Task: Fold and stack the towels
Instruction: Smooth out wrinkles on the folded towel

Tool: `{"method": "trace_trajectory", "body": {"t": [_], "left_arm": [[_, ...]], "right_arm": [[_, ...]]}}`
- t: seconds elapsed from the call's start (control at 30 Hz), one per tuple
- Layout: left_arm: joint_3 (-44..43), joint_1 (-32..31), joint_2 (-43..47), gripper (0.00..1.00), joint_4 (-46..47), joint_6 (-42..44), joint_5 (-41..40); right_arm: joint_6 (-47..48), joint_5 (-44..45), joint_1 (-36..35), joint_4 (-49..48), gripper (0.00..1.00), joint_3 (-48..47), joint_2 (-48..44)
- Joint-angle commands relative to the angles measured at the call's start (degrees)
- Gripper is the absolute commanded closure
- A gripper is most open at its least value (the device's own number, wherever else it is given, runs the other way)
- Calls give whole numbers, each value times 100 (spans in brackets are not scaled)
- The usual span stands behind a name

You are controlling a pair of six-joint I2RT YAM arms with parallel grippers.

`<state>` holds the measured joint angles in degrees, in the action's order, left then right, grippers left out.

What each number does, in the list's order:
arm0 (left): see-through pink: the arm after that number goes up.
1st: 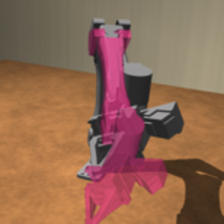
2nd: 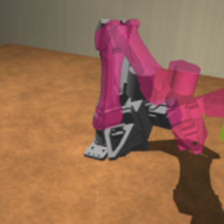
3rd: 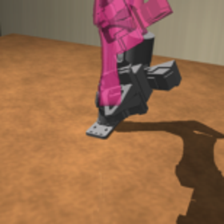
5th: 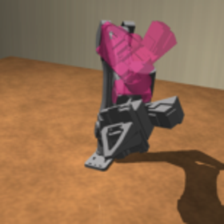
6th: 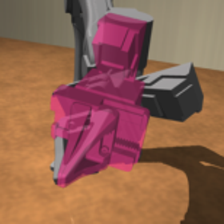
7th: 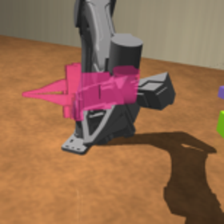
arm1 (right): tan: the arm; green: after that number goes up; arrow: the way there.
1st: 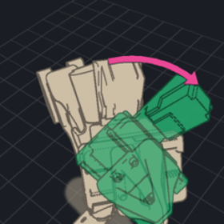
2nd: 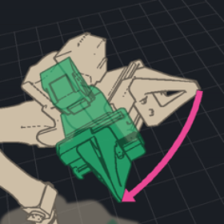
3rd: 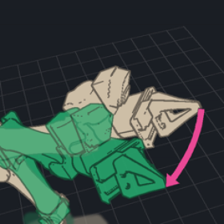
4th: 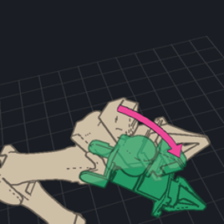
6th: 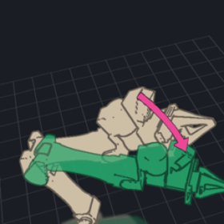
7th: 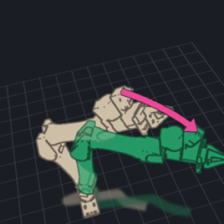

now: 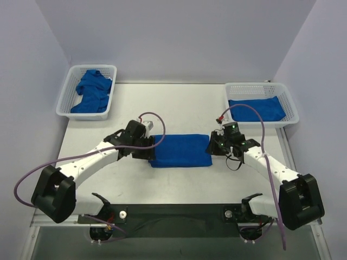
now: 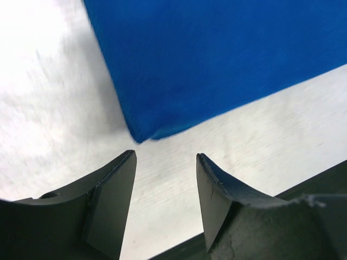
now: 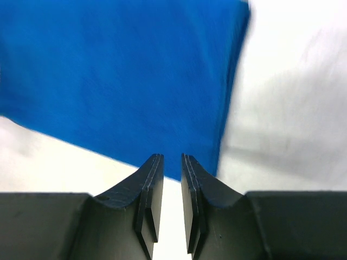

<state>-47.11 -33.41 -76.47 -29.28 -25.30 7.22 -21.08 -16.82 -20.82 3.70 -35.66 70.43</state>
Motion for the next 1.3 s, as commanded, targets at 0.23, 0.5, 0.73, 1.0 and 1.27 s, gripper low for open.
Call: {"method": "trace_trajectory", "body": {"t": [0.23, 0.5, 0.73, 1.0, 1.27], "left_arm": [[-493, -25, -790, 54, 300, -124, 358], [334, -69, -1029, 64, 335, -116, 315], [-25, -52, -203, 41, -51, -98, 139], [-1088, -34, -60, 39, 62, -186, -186], [-897, -34, -1379, 42, 484, -230, -72]], "right_arm": [[-159, -340, 253, -501, 79, -890, 673], [-239, -331, 315, -757, 79, -328, 770], [-168, -322, 324, -740, 79, -573, 726], [-256, -190, 464, -958, 79, -1408, 1559], [-476, 73, 509, -1091, 80, -1848, 2738]]}}
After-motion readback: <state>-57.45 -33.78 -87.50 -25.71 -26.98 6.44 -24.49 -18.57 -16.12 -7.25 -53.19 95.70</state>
